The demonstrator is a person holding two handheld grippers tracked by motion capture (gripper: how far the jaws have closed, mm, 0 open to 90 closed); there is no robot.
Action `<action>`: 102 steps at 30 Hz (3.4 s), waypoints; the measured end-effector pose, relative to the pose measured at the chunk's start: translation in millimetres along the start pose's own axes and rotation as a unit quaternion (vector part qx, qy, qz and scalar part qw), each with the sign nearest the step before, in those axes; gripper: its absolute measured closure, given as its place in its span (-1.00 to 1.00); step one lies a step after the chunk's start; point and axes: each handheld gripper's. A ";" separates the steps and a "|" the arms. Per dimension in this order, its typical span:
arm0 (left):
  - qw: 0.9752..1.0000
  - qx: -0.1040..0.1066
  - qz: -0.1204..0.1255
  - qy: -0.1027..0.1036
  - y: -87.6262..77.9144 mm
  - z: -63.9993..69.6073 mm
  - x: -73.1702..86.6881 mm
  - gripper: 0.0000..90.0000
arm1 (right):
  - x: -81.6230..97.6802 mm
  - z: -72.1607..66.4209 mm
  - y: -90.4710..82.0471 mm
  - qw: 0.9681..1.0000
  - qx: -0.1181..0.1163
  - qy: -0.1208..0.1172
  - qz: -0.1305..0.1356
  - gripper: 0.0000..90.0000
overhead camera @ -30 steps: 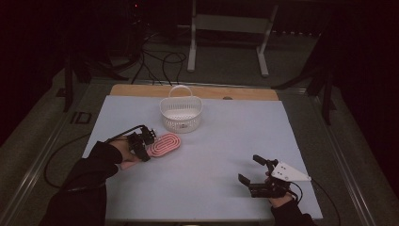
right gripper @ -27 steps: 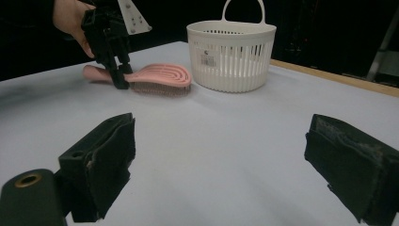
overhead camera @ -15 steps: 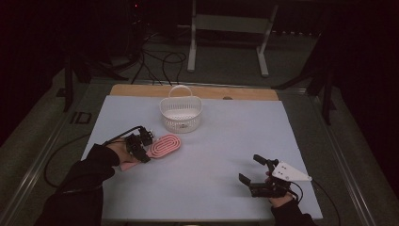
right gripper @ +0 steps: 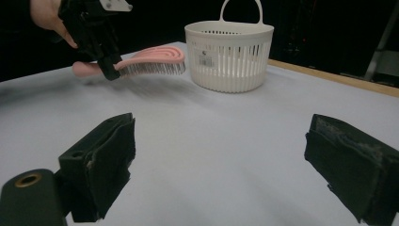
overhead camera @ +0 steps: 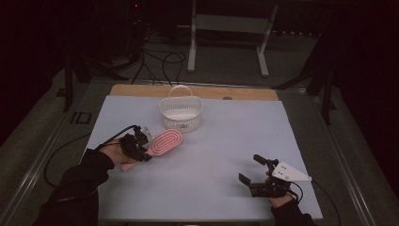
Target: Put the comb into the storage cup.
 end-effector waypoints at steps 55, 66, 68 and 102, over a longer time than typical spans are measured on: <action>0.965 -0.017 0.260 0.009 5.5 67.7 -3.7 0.58 | 0.0 1.3 2.7 1.000 -0.001 0.006 -0.006 -0.80; 0.948 -0.007 0.319 0.002 8.8 77.5 3.0 0.58 | -0.7 0.1 2.8 1.000 -0.001 0.005 -0.006 -0.81; 0.944 -0.003 0.329 0.001 10.3 78.5 3.6 0.58 | -0.7 0.3 2.6 1.000 -0.001 0.007 -0.005 -0.80; 0.925 -0.071 0.374 -0.022 23.7 99.5 29.2 0.58 | -2.0 0.7 1.8 1.000 0.003 0.009 -0.008 -0.80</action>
Point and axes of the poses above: each handheld gripper's, and its own axes: y roughly forward along the jaws, x roughly out of its underside, z roughly to its right, and after that the axes turned 11 degrees about -z, right-handed
